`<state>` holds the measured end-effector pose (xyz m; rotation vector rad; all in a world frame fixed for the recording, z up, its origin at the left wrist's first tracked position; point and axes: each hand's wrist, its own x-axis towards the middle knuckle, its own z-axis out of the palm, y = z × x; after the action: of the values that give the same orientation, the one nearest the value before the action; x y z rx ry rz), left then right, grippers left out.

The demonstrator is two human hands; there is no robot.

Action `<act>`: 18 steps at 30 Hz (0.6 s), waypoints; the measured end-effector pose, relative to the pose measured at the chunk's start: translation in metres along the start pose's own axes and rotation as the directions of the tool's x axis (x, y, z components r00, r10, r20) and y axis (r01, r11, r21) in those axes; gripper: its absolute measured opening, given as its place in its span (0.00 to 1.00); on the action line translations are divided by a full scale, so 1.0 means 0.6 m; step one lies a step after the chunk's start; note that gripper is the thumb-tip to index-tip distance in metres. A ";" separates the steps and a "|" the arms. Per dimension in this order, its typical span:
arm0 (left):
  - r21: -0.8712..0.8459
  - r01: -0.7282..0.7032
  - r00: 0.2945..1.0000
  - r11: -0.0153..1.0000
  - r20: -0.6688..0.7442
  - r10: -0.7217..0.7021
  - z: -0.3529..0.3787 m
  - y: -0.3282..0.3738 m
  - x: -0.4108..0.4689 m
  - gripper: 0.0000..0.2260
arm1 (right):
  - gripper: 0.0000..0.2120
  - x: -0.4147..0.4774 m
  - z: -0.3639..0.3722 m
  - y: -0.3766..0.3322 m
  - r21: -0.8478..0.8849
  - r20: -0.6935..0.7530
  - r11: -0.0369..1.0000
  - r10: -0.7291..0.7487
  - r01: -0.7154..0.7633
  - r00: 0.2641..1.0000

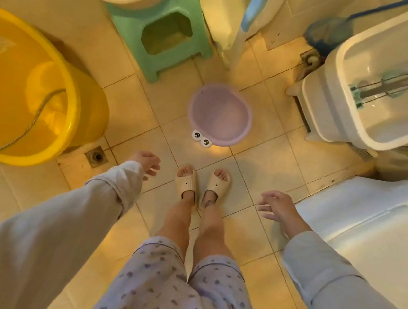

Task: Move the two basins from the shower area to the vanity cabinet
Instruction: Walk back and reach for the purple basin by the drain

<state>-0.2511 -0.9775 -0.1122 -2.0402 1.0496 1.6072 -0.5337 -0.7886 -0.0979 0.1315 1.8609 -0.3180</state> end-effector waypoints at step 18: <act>0.087 -0.145 0.982 0.986 -0.110 0.154 0.151 0.170 0.672 0.21 | 0.22 0.703 0.146 -0.117 -0.247 -0.104 0.959 -0.166 0.136 0.981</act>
<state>-0.3516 -1.1225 -0.4998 -2.0673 1.3153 1.5056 -0.6015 -0.9097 -0.5119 -0.1608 2.0216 -0.1911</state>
